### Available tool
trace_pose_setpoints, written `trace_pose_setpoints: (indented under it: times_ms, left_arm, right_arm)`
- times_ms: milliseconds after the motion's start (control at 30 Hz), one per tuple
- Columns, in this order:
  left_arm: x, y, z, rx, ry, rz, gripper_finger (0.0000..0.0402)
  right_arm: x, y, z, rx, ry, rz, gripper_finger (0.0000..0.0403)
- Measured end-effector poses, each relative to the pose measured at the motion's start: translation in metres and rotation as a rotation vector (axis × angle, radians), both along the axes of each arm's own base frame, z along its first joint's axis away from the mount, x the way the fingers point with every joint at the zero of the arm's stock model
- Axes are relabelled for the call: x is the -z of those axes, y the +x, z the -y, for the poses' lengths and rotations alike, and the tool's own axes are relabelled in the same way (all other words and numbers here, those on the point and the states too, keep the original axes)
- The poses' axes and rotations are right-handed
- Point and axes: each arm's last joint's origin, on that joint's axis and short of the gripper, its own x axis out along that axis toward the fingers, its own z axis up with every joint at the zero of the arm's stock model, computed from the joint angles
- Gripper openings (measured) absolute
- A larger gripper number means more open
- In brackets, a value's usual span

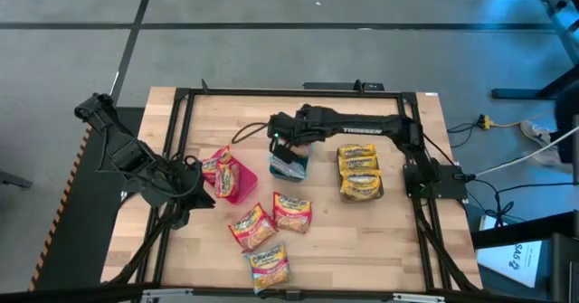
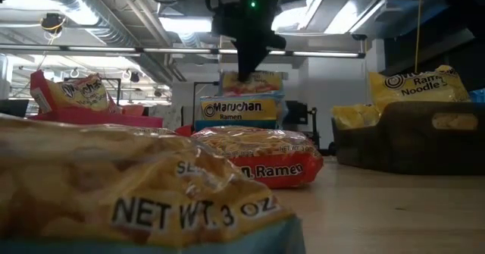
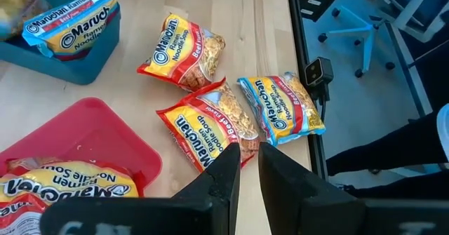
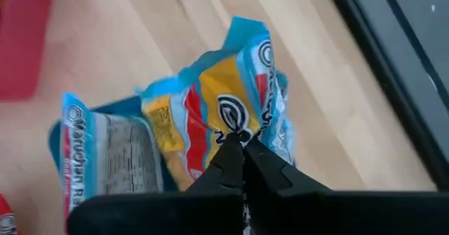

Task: Sort Maruchan noodles
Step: Put the blue noodle pack into the blue bin

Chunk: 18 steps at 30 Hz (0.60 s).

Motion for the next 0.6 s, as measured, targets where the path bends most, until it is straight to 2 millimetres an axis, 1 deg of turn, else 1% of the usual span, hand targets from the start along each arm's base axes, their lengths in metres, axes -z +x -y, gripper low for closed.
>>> trace_pose_setpoints:
  times_ms: [200, 400, 600]
  left_arm:
    - [0.001, 0.0, -0.002, -0.025, 0.027, 0.005, 0.0047]
    - [0.001, 0.0, -0.002, -0.04, 0.043, 0.01, 0.0047]
    - [0.001, 0.0, -0.003, -0.061, 0.055, 0.022, 0.0047]
  right_arm:
    - [0.027, 0.008, -0.002, -0.01, 0.035, 0.053, 0.0]
    - [0.052, 0.013, 0.0, 0.017, 0.05, 0.12, 0.0]
    - [0.071, 0.009, -0.004, 0.064, 0.077, 0.108, 0.0]
